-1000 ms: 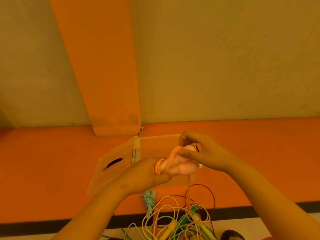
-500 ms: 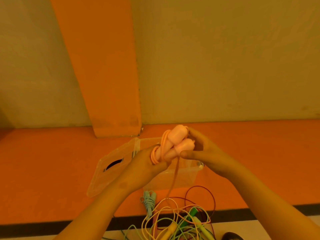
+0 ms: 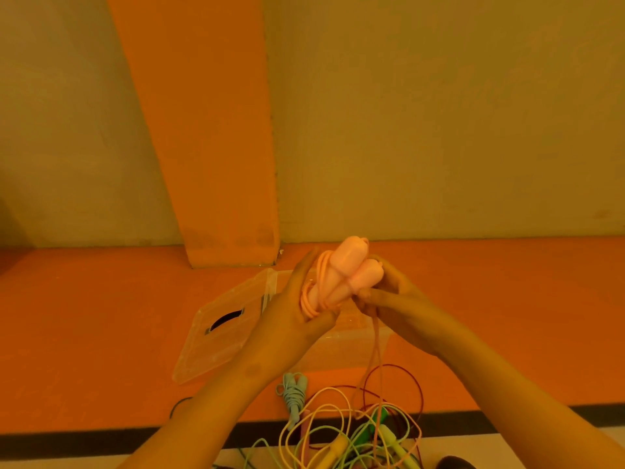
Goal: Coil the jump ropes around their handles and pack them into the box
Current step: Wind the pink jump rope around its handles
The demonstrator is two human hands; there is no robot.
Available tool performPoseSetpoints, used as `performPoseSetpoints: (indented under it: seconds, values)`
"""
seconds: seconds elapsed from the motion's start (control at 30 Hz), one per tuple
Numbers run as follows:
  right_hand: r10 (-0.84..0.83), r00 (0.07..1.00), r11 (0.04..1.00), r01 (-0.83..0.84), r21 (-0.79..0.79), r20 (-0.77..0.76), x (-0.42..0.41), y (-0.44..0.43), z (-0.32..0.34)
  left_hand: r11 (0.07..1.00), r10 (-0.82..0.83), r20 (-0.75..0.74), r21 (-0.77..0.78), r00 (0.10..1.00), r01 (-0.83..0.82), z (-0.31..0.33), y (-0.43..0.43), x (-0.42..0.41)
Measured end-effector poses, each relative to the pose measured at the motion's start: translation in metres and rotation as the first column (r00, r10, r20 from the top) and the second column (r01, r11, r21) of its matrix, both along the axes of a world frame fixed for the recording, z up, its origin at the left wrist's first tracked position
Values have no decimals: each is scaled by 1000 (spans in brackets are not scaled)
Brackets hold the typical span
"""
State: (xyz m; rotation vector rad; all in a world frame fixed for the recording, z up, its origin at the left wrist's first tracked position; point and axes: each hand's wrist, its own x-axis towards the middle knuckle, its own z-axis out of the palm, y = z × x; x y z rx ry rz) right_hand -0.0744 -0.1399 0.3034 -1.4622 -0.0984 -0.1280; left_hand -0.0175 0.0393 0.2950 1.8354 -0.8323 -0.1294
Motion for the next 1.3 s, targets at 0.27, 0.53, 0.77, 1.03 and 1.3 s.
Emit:
performPoseSetpoints:
  seconds: [0.27, 0.53, 0.77, 1.03, 1.3]
  values:
    - [138, 988, 959, -149, -240, -63, -8, 12, -16, 981, 33, -24, -189, 999, -37, 7, 0, -5]
    - [-145, 952, 576, 303, -759, 270, -3, 7, -11, 984, 92, -31, -148, 995, -95, 11, 3, 1]
    - [-264, 903, 275, 407, -871, 339, -10, -1, 7, 952, 305, -6, 25, 952, -304, 5, 8, 15]
    - [170, 901, 152, 377, -914, 400, -4, 11, 8, 831, -17, 40, 556, 999, -9, -2, -5, 6]
    - [227, 919, 273, 258, -927, 322, -9, 18, 11, 845, -62, 67, 535, 996, 17, -12, -5, -3]
